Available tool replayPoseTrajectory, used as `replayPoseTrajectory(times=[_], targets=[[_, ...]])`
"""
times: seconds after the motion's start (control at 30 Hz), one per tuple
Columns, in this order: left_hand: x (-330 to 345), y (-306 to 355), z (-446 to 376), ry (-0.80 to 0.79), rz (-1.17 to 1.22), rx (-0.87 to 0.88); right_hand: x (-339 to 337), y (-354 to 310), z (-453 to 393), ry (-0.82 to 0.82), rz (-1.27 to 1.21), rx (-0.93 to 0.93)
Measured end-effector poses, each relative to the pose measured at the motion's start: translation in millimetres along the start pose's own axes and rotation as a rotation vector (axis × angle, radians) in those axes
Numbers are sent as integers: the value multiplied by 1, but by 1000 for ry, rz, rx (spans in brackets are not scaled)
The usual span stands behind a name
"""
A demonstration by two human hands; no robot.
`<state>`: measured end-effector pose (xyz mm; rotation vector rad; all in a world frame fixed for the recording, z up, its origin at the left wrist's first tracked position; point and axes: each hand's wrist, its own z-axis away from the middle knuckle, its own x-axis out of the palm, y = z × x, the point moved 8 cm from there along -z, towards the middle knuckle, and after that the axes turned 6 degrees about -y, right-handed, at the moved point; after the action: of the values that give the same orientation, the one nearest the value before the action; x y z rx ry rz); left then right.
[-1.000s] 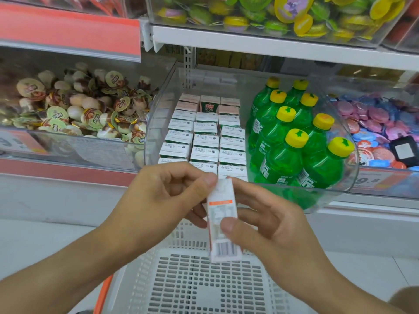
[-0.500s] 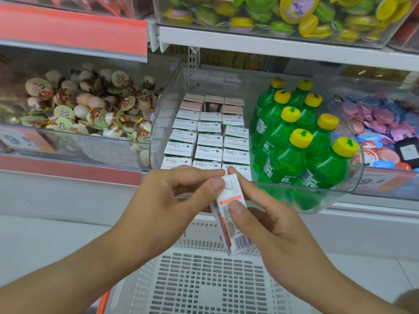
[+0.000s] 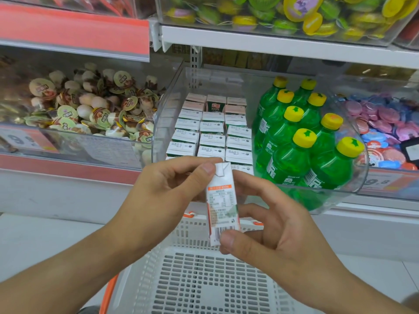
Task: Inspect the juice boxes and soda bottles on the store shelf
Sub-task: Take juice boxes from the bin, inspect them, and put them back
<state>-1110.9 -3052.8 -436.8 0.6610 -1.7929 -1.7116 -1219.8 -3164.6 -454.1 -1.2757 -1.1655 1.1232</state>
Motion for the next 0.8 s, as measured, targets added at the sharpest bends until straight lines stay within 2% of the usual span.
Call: replayPoseTrajectory(times=[0.2, 0.4, 0.6, 0.8], targets=[[6, -12, -1, -27, -75, -61, -4, 3, -1, 52, 63, 69], [8, -24, 3, -9, 85, -135, -4, 11, -2, 62, 39, 131], [-5, -32, 7, 192, 84, -101, -3, 9, 0, 73, 200, 119], [6, -41, 4, 75, 75, -212, -3, 3, -2, 68, 378, 72]])
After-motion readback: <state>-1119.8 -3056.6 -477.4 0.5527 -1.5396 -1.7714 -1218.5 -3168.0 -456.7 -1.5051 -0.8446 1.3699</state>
